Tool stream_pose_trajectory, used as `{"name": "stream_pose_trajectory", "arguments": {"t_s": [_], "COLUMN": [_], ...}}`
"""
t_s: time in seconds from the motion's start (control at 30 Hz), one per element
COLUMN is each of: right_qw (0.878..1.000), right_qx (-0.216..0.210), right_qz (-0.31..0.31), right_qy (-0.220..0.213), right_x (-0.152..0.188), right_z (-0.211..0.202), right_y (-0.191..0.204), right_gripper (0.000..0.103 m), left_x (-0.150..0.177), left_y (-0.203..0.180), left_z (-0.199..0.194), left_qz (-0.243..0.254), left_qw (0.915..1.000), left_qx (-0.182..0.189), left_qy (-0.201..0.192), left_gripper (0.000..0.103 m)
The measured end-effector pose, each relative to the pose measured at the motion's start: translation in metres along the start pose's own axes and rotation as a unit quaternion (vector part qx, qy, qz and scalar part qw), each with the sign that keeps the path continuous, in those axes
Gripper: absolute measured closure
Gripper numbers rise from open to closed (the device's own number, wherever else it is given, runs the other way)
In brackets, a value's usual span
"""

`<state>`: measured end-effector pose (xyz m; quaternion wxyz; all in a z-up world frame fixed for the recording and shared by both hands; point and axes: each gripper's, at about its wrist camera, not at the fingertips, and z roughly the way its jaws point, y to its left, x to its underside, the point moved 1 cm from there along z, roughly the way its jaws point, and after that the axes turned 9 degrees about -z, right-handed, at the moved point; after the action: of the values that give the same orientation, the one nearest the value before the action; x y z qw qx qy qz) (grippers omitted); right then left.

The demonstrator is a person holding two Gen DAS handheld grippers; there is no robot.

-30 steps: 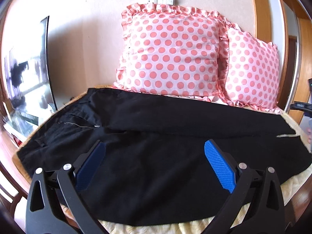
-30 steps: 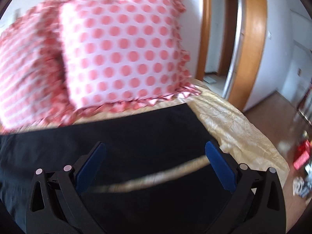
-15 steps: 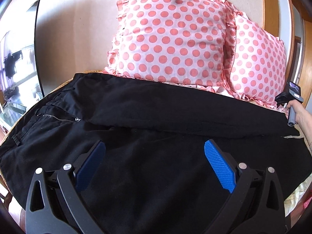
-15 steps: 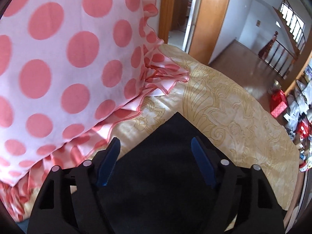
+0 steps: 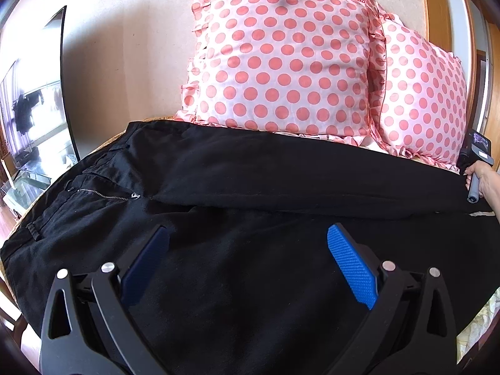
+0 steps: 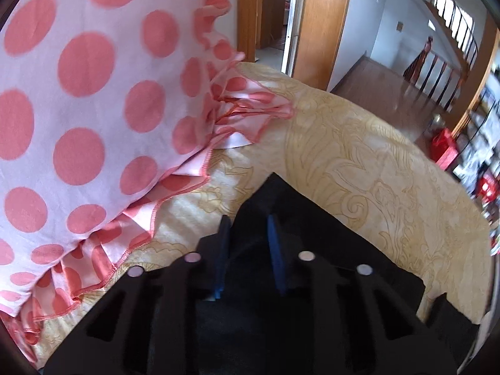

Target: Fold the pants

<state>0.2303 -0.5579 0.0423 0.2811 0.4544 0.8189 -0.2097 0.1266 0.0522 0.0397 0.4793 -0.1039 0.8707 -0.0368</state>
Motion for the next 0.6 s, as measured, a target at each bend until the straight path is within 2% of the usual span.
{"name": "stream_pose_trajectory", "arguments": {"t_s": [0.07,0.13,0.3,0.47,0.6], "right_qw": [0.998,0.995,0.986,0.973,0.963], "right_qx": [-0.048,-0.084,-0.148,-0.214,-0.254], "right_qz": [0.03,0.046,0.064,0.056,0.051], "right_qy": [-0.001,-0.003,-0.033,-0.062,-0.071], "right_x": [0.004,0.006,0.026,0.068,0.12], "right_z": [-0.003,-0.008,-0.037,-0.076,-0.103], "right_y": [-0.016,-0.028,-0.059,-0.102,-0.137], "right_gripper": [0.09,0.093,0.097,0.097,0.097], "left_x": [0.0,0.0,0.001,0.004,0.009], "left_y": [0.002,0.004,0.007,0.011,0.013], "left_z": [-0.003,-0.007,-0.022,-0.038,-0.047], "left_qz": [-0.004,-0.009,-0.009,-0.016,-0.02], "left_qw": [1.0,0.9999,0.9998,0.9995,0.9993], "left_qx": [0.002,0.005,0.003,0.009,0.016], "left_qy": [-0.001,-0.003,-0.018,-0.026,-0.027], "left_gripper": [0.002,0.002,0.002,0.002,0.002]}}
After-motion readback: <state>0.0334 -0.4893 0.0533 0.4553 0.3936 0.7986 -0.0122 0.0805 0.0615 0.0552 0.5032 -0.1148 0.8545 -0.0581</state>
